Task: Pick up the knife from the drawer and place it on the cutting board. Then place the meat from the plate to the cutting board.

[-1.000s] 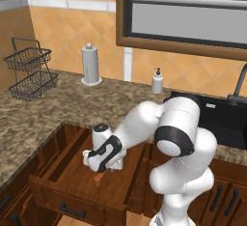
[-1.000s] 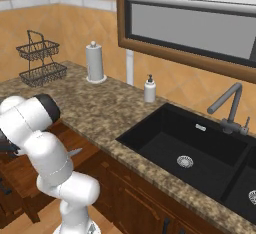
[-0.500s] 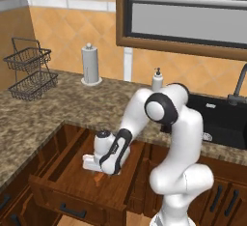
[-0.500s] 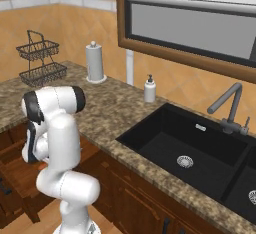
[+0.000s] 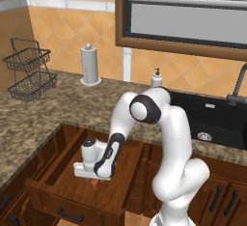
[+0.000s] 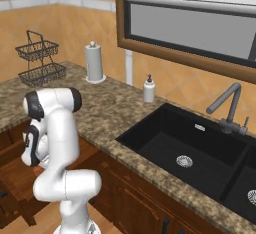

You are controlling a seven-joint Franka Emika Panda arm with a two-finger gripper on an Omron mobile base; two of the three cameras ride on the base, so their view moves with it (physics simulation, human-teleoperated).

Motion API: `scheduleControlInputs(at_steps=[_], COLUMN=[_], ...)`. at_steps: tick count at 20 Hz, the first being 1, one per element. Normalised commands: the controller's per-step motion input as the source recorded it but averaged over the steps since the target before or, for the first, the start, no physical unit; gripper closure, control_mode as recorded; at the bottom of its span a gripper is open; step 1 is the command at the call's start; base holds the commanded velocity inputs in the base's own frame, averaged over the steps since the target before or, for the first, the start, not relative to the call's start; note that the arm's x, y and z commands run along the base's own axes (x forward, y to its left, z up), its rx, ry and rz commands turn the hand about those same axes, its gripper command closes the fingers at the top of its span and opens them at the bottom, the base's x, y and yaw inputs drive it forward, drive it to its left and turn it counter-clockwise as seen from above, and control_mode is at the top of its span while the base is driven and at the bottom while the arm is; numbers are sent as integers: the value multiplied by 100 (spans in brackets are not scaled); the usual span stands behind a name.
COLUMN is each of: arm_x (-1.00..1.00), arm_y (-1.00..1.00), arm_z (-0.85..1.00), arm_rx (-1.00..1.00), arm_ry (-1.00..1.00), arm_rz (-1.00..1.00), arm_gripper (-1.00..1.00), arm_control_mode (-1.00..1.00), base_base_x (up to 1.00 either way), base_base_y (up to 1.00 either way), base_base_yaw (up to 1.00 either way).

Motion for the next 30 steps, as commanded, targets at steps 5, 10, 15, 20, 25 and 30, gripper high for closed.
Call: scheduleControlInputs(at_steps=[5, 10, 15, 20, 25, 30], arm_x=[-35, -23, -13, 0, 1, 5], arm_y=[-15, -34, -6, 4, 0, -32], arm_z=[92, 100, 100, 100, 100, 100], arm_rx=[2, 1, 0, -9, -6, 0], arm_ry=[-8, -18, -29, -17, 4, 7], arm_rz=[-5, -6, -2, 0, -2, -1], arm_gripper=[100, 100, 100, 100, 100, 100], arm_control_mode=[-100, -100, -100, -100, -100, -100], base_base_x=[0, 0, 0, 0, 0, 0], base_base_y=[0, 0, 0, 0, 0, 0], base_base_yaw=[0, 0, 0, 0, 0, 0])
